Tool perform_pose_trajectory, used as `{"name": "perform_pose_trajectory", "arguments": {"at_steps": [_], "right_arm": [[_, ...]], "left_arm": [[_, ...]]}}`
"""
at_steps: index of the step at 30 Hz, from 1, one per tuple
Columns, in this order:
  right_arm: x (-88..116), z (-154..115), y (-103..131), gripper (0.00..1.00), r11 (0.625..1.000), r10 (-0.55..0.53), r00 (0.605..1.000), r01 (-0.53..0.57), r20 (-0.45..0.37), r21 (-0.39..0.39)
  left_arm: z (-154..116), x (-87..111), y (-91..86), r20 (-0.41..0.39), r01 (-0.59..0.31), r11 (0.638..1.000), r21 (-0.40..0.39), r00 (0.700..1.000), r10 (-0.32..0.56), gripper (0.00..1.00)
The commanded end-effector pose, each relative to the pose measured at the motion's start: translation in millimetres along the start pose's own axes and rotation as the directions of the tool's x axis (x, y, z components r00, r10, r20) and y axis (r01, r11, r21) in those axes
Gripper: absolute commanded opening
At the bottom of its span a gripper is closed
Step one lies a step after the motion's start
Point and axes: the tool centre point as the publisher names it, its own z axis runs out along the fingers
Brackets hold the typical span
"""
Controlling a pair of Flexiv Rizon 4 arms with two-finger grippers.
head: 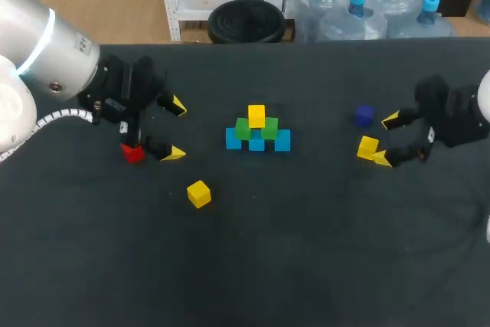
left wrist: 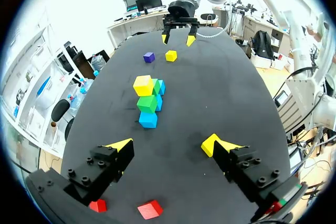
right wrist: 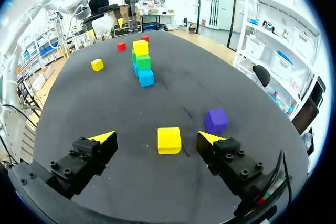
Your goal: Place the blue cubes, place green cubes on the blue cubes, place the yellow cubes on the green cubes, then place the red cubes on the yellow cubes, and place purple cube on the red cubes.
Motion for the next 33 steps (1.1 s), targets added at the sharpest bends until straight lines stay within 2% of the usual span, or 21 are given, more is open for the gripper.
{"name": "perform_pose_trajectory", "arguments": {"at_steps": [1, 4, 13, 15, 17, 28, 32, 33], "right_arm": [[3, 9, -8, 0.96, 1.0, 0.001, 1.0, 0.0, 0.011, -0.013], [5, 16, -11, 0.96, 1.0, 0.001, 1.0, -0.001, 0.01, -0.027], [10, 26, -17, 0.86, 0.999, 0.001, 1.0, -0.001, 0.002, -0.046], [11, 27, -17, 0.77, 0.999, 0.003, 1.0, -0.002, 0.001, -0.047], [11, 27, -17, 0.73, 0.999, 0.003, 1.0, -0.003, 0.0, -0.048], [16, 29, -13, 0.69, 0.998, 0.02, 1.0, -0.02, -0.001, -0.053], [17, 30, -12, 0.59, 0.998, 0.022, 1.0, -0.022, -0.001, -0.056], [17, 30, -12, 0.52, 0.998, 0.023, 1.0, -0.023, -0.001, -0.057]], "left_arm": [[0, 1.3, 0.0, 0.005, -0.003, 1.0, -0.001, 1.0, 0.003, 1.0], [0, 1.3, 0.0, 0.005, -0.003, 1.0, -0.001, 1.0, 0.003, 1.0], [0, 1.3, 0.0, 0.005, -0.003, 1.0, -0.001, 1.0, 0.003, 1.0], [0, 1.3, 0.0, 0.005, -0.003, 1.0, -0.001, 1.0, 0.003, 1.0], [0, 1.3, 0.0, 0.005, -0.003, 1.0, -0.001, 1.0, 0.003, 1.0], [0, 1.3, 0.0, 0.005, -0.003, 1.0, -0.001, 1.0, 0.003, 1.0], [0, 1.3, 0.0, 0.005, -0.003, 1.0, -0.001, 1.0, 0.003, 1.0], [0, 1.3, 0.0, 0.005, -0.003, 1.0, -0.001, 1.0, 0.003, 1.0]]}}
